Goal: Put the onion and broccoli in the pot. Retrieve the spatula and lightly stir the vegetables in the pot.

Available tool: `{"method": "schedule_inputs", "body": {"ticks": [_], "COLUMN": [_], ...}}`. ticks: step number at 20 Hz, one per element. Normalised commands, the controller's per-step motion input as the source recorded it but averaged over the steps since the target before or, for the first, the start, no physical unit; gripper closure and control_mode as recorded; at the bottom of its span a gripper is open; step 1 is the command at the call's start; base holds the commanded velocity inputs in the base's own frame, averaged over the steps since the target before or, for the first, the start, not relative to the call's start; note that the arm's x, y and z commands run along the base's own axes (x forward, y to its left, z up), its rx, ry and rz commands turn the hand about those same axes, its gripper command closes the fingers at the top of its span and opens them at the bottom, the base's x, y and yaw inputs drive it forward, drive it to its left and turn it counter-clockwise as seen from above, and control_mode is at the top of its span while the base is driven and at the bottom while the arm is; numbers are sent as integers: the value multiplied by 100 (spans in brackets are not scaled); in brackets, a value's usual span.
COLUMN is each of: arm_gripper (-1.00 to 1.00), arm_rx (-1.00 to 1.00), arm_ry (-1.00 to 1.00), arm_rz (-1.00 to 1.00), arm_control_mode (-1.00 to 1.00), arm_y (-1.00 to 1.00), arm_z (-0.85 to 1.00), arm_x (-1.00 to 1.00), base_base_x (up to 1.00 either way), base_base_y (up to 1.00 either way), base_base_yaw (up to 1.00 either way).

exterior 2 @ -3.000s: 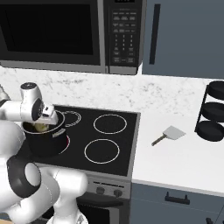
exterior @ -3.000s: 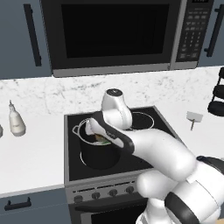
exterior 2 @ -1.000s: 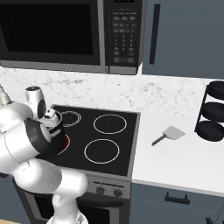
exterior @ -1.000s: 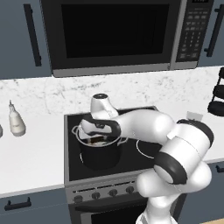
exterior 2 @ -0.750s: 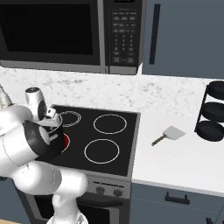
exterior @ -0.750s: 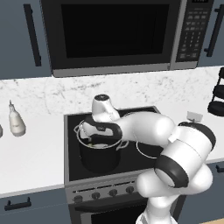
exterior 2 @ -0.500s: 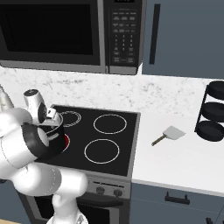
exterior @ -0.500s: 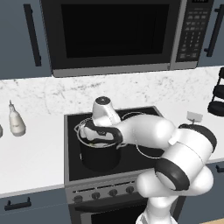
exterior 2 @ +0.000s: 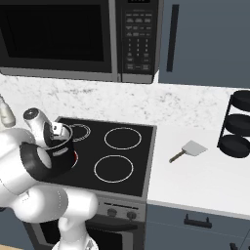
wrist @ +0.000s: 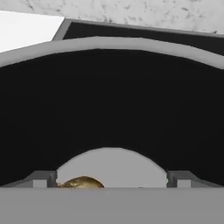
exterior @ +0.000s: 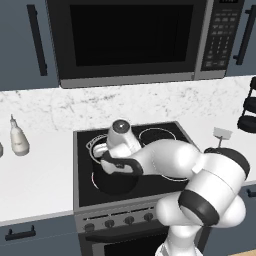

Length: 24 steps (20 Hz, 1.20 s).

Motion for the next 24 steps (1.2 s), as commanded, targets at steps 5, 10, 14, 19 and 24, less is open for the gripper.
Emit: {"method": "schedule_inputs", "body": {"ticks": [5, 10, 14, 19, 24], "arm_gripper": [-100, -100, -100, -100, -100], "arm_rx": [0, 3, 3, 1, 0], "arm_ry": [-19, -2, 0, -1, -1], "arm_rz": [0, 0, 0, 0, 0], "arm_control_mode": [-100, -100, -100, -100, -100], "arm_y": [0, 0, 0, 0, 0], "arm_z": [9, 32, 34, 21, 1], "arm_x": [5, 11, 9, 4, 23], "base_base_x": [0, 0, 0, 0, 0], "base_base_y": [0, 0, 0, 0, 0], "base_base_yaw": [0, 0, 0, 0, 0]}}
